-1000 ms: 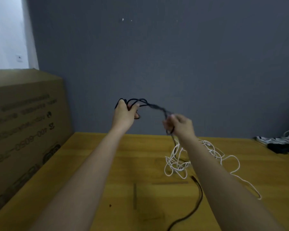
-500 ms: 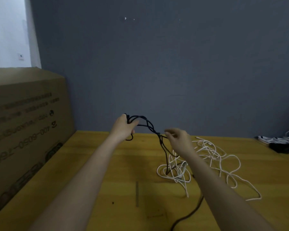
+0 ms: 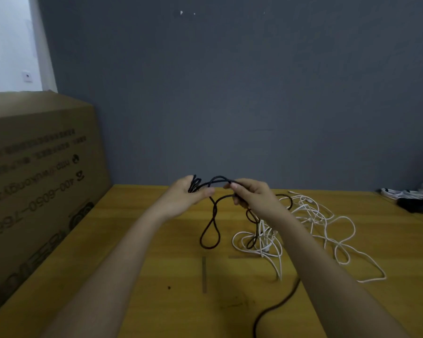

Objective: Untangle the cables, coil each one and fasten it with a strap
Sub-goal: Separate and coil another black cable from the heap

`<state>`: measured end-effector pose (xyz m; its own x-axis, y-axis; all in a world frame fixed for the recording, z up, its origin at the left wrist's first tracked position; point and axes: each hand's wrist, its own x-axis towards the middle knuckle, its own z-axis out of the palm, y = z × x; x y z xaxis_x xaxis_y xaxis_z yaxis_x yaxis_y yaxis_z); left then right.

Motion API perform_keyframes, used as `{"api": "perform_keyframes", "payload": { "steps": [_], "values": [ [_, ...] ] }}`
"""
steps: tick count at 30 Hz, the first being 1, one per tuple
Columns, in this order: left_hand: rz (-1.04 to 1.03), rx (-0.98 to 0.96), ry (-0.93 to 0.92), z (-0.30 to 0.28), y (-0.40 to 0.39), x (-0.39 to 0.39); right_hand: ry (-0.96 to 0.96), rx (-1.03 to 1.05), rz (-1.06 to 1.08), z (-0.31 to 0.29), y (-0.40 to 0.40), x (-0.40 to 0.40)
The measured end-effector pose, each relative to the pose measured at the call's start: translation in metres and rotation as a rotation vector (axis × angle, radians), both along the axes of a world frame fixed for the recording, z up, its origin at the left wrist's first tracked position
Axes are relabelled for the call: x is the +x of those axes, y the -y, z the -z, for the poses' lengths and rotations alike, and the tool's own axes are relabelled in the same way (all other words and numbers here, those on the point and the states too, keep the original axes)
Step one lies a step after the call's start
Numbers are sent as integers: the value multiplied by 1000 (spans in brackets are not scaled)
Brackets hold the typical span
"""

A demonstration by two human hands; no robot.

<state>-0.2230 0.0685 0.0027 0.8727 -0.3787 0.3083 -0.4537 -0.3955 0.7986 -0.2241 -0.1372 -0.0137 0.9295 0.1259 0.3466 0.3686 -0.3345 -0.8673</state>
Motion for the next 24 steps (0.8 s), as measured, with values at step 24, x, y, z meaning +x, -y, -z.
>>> {"api": "perform_keyframes", "payload": {
  "steps": [24],
  "values": [
    [66,-88,-184,18,-2,-4,378,-243,121,21,3,-30]
  ]
}}
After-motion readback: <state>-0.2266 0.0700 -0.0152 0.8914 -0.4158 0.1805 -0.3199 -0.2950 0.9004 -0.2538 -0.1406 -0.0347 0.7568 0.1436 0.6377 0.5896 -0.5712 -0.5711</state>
